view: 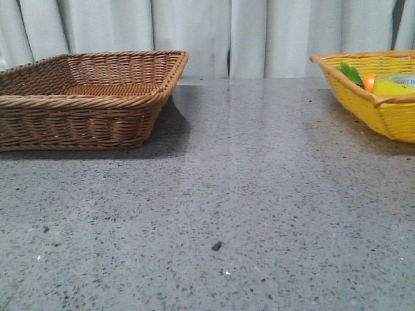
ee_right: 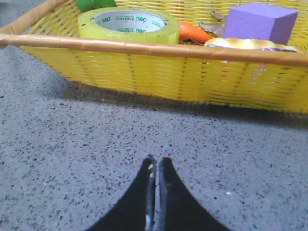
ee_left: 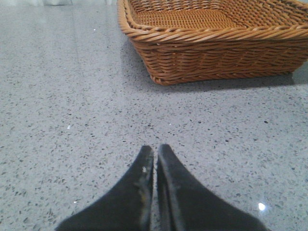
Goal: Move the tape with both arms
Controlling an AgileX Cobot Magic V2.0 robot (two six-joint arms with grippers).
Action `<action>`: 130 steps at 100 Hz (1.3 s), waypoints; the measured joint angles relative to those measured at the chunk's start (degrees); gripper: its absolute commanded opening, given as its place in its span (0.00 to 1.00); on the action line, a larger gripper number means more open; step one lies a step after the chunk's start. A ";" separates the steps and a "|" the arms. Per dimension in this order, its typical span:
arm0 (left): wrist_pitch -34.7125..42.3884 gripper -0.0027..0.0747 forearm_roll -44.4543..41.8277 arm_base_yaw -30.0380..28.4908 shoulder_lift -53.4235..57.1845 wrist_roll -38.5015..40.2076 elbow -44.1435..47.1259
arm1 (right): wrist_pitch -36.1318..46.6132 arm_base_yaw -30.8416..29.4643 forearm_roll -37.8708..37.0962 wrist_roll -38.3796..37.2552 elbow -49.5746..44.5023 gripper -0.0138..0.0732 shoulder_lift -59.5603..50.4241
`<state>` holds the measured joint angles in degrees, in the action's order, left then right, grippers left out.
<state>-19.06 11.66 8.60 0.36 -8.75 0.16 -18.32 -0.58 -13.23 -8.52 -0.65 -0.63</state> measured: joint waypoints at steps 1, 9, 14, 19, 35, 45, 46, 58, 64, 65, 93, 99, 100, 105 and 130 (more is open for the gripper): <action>0.00 0.01 0.00 0.00 0.00 0.00 0.00 | 0.00 0.00 0.00 0.00 0.00 0.08 0.00; 0.00 0.01 0.00 0.00 0.00 0.00 0.00 | 0.00 0.00 0.00 0.00 0.00 0.08 0.00; 0.00 0.01 0.00 0.00 0.00 0.00 0.00 | 0.00 0.00 0.00 0.00 0.00 0.08 0.00; 0.00 0.01 0.00 0.00 0.00 0.00 0.00 | 0.00 0.00 0.00 0.00 0.00 0.08 0.00; 0.00 0.01 0.00 0.00 0.00 0.00 0.00 | 0.00 0.00 0.00 0.00 0.00 0.08 0.00; 0.00 0.01 0.00 0.00 0.00 0.00 0.00 | 0.00 0.00 0.00 0.00 0.00 0.08 0.00; 0.00 0.01 0.00 0.00 0.00 0.00 0.00 | 0.00 0.00 0.00 0.00 0.00 0.08 0.00; 0.00 0.01 0.00 0.00 0.00 0.00 0.00 | 0.00 0.00 0.00 0.00 0.00 0.08 0.00; 0.00 0.01 0.00 0.00 0.00 0.00 0.00 | 0.00 0.00 0.00 0.00 0.00 0.08 0.00; 0.00 0.01 0.00 0.00 0.00 0.00 0.00 | 0.00 0.00 0.00 0.00 0.00 0.08 0.00; 0.00 0.01 0.00 0.00 0.00 0.00 0.00 | 0.00 0.00 0.00 0.00 0.00 0.08 0.00; 0.00 0.01 0.00 0.00 0.00 0.00 0.00 | 0.00 0.00 -0.20 0.00 0.00 0.08 0.00; 0.11 0.01 0.00 0.00 0.00 0.00 0.00 | 0.12 0.00 -0.48 0.00 0.00 0.08 0.00; 0.57 0.01 0.00 0.00 0.00 0.00 0.00 | 1.30 0.00 -1.32 0.00 0.00 0.08 0.00; 10.19 0.01 27.80 0.00 0.00 0.00 0.00 | 25.51 0.00 -2.54 -0.58 0.00 0.08 0.00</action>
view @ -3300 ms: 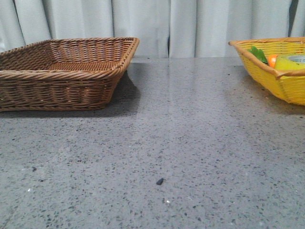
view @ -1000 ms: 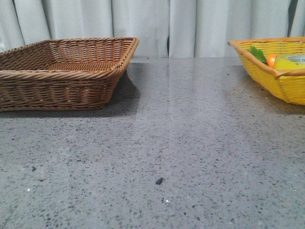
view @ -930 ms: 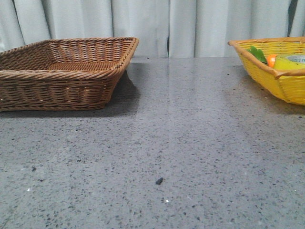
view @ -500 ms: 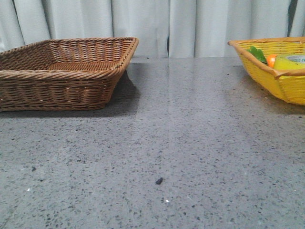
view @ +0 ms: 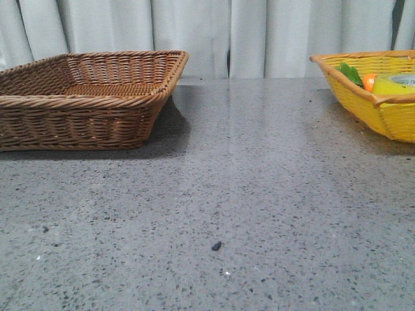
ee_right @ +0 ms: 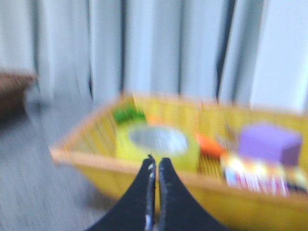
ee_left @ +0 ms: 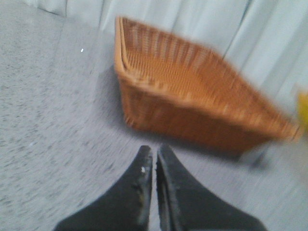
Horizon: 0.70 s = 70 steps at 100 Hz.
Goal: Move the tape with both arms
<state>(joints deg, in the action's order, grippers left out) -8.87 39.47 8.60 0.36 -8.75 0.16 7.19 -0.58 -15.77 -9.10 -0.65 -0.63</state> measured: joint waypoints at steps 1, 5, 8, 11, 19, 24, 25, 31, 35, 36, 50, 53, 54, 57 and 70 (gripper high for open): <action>0.36 0.01 0.85 0.00 0.00 0.00 0.00 | 0.72 0.00 0.00 0.00 0.00 0.08 0.00; 2.32 0.01 5.50 0.00 0.00 0.00 0.00 | 4.77 0.00 0.65 -2.28 0.00 0.08 0.00; 3.55 0.01 8.23 0.00 0.00 0.00 0.00 | 6.82 0.00 1.37 -3.56 0.00 0.08 -0.10; 4.68 0.01 11.42 0.00 0.00 0.00 0.00 | 8.16 0.00 2.27 -5.89 0.00 0.08 -0.09; 6.24 0.01 17.20 0.00 0.00 0.00 0.00 | 7.89 0.00 5.55 -10.82 0.00 0.08 -0.09; 6.85 0.01 19.01 0.00 0.00 0.00 0.00 | 5.10 0.00 8.16 -12.68 0.00 0.08 -0.09; 7.07 0.01 19.26 0.00 0.00 0.00 0.00 | 4.07 0.00 8.54 -12.99 0.00 0.08 -0.09; 7.36 0.01 19.17 0.00 0.00 0.00 -0.11 | 0.17 0.00 11.71 -14.00 0.11 0.08 -0.09; 7.36 0.01 18.08 0.00 0.00 0.00 -0.44 | -1.90 0.00 12.92 -14.28 0.53 0.08 -0.09; 7.18 0.01 17.33 0.00 0.00 0.00 -0.72 | -2.58 0.00 13.26 -14.28 0.65 0.08 -0.09; 1.31 0.04 3.62 0.00 -1.28 0.00 -7.56 | -11.96 0.00 14.79 -14.63 7.99 0.08 0.29; -0.59 0.08 -0.36 0.00 -2.38 0.00 -9.67 | -14.30 0.00 14.79 -14.75 10.11 0.08 1.04; -1.63 0.10 -1.11 0.00 -2.70 0.00 -10.75 | -14.89 0.00 14.79 -14.75 11.18 0.08 1.56; -3.88 0.17 -4.02 0.00 -4.51 0.00 -12.93 | -17.96 0.00 14.79 -14.75 13.29 0.08 2.86; -13.37 0.48 -13.70 0.00 -12.66 -0.11 -22.39 | -28.95 0.00 14.59 -11.31 23.50 0.18 12.41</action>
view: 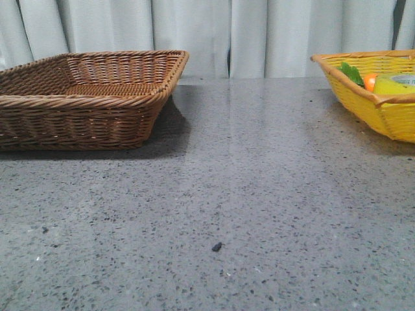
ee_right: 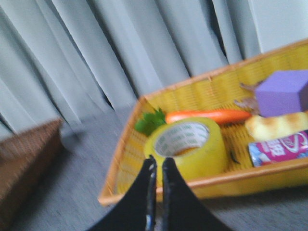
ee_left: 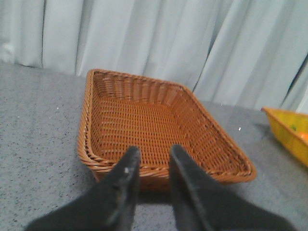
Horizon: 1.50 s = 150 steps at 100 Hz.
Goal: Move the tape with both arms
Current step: 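Grasp the yellow tape roll in the yellow basket with the right gripper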
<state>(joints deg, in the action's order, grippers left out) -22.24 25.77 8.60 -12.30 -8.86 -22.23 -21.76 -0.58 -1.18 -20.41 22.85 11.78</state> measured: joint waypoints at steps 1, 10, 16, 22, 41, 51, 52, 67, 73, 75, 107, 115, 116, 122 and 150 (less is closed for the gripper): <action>-0.38 0.50 -0.29 0.00 -0.96 0.00 -0.41 | -1.18 0.00 0.00 0.35 0.58 0.21 0.61; -3.69 0.55 -2.76 0.00 -6.76 0.00 -4.97 | -8.40 0.31 -0.08 4.57 8.50 0.43 9.20; -4.59 0.55 -3.27 0.00 -9.69 -0.08 -6.91 | -13.28 1.55 -0.12 5.88 14.30 0.55 14.52; -4.80 0.55 -3.25 0.17 -12.06 -0.08 -8.33 | -18.19 3.51 -0.22 6.64 19.74 0.64 20.55; -4.93 0.55 -3.30 3.69 -13.60 -0.08 -9.20 | -31.38 8.85 -0.22 11.84 38.19 0.64 39.66; -5.15 0.55 -3.30 5.40 -13.60 -0.08 -9.20 | -33.50 9.48 -0.22 12.90 46.00 0.64 49.32; -5.16 0.55 -3.30 5.52 -13.60 -0.08 -9.20 | -33.63 9.48 -0.22 12.89 46.41 0.64 50.66; -5.51 0.55 -3.30 6.11 -13.60 -0.08 -9.20 | -34.29 9.48 -0.22 13.02 52.68 0.64 63.32; -5.55 0.55 -3.40 6.11 -13.60 -0.08 -9.20 | -34.29 9.48 -0.22 13.11 53.88 0.64 68.26; -5.64 0.55 -3.38 6.11 -13.60 -0.08 -9.20 | -34.29 9.48 -0.22 13.11 54.12 0.64 69.14; -5.68 0.55 -3.38 6.11 -13.60 -0.08 -9.20 | -32.85 6.09 -0.34 13.24 54.36 0.32 80.70; -5.68 0.55 -3.38 6.11 -13.60 -0.08 -9.20 | -31.91 5.85 -0.08 13.27 54.36 0.08 81.44; -5.68 0.55 -3.38 6.11 -13.60 -0.08 -9.20 | -31.65 5.85 -0.08 13.37 54.36 0.08 81.38; -5.68 0.55 -3.38 6.11 -13.60 -0.08 -9.20 | -31.46 5.85 -0.08 13.63 54.59 0.08 81.38; -5.68 0.55 -3.38 6.11 -13.60 -0.08 -9.20 | -32.56 6.31 -0.30 13.88 63.33 0.08 77.73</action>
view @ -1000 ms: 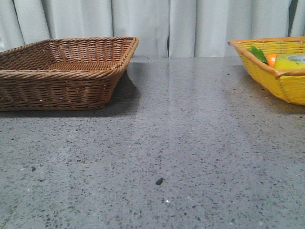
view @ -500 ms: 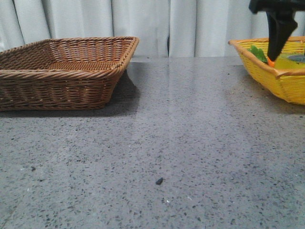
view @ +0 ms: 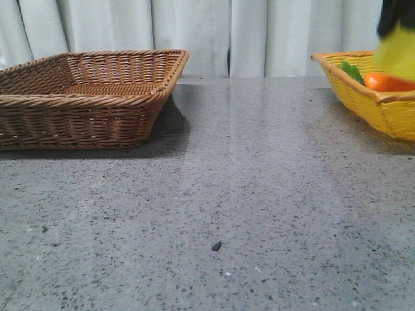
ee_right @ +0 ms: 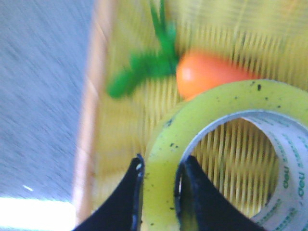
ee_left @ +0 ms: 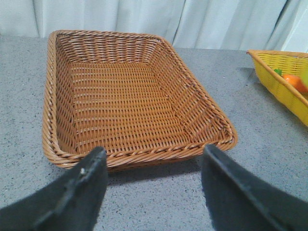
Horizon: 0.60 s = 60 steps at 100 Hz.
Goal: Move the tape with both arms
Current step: 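Grasp the yellow tape roll in the yellow basket with the right gripper, then set the yellow tape roll down on the table between the baskets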
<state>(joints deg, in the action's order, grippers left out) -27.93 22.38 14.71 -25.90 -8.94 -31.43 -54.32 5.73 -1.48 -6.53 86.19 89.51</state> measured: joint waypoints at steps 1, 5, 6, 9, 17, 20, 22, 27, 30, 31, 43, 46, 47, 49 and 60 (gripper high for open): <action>0.00 0.55 0.00 0.00 0.00 0.00 0.00 | -0.09 0.25 0.00 0.00 0.48 0.08 -0.20; 0.00 0.55 0.00 0.00 0.00 0.00 0.00 | -0.15 1.09 -0.27 0.00 3.71 0.08 -1.37; 0.00 0.55 0.00 0.00 0.00 0.00 0.00 | -0.15 1.53 -0.39 0.00 4.84 0.08 -1.70; 0.00 0.55 0.00 0.00 0.00 0.00 0.00 | -0.15 2.55 -0.52 0.00 7.14 0.08 -2.36; 0.00 0.55 0.00 0.00 0.00 0.00 0.00 | -0.15 6.73 -0.78 0.11 13.56 0.08 -3.65; 0.15 0.55 0.00 0.00 0.00 0.00 0.00 | -0.03 8.39 -0.78 0.11 15.22 0.08 -3.76; 0.13 0.55 0.00 0.00 0.00 0.00 0.00 | 0.09 9.68 -0.78 0.11 15.90 0.08 -3.81; 0.54 0.55 0.00 0.00 0.00 0.00 0.00 | 0.43 12.77 -0.61 0.11 17.68 0.08 -3.81; 0.61 0.54 0.00 0.00 0.00 0.00 0.00 | 0.47 14.48 -0.31 0.11 18.08 0.08 -3.48; 0.61 0.54 0.00 0.00 0.00 0.00 0.00 | 0.47 14.90 -0.19 0.11 18.06 0.08 -3.29; 1.20 0.53 0.00 0.00 0.00 0.00 0.00 | -1.43 21.31 0.68 0.21 18.37 0.08 1.14; 1.20 0.53 0.00 0.00 0.00 0.00 0.00 | -2.13 22.24 0.91 0.21 18.37 0.08 3.18; 1.20 0.53 0.00 0.00 0.00 0.00 0.00 | -2.42 22.63 0.93 0.21 18.37 0.08 4.05; 1.29 0.53 0.00 0.00 0.00 0.00 0.00 | -2.68 22.95 0.93 0.21 18.23 0.09 4.92; 1.29 0.53 0.00 0.00 0.00 0.00 0.00 | -4.08 23.99 0.66 0.21 16.92 0.12 11.61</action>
<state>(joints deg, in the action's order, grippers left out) -26.64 22.38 14.71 -25.90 -8.94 -31.43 -58.39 29.71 -0.82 -6.32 103.11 101.12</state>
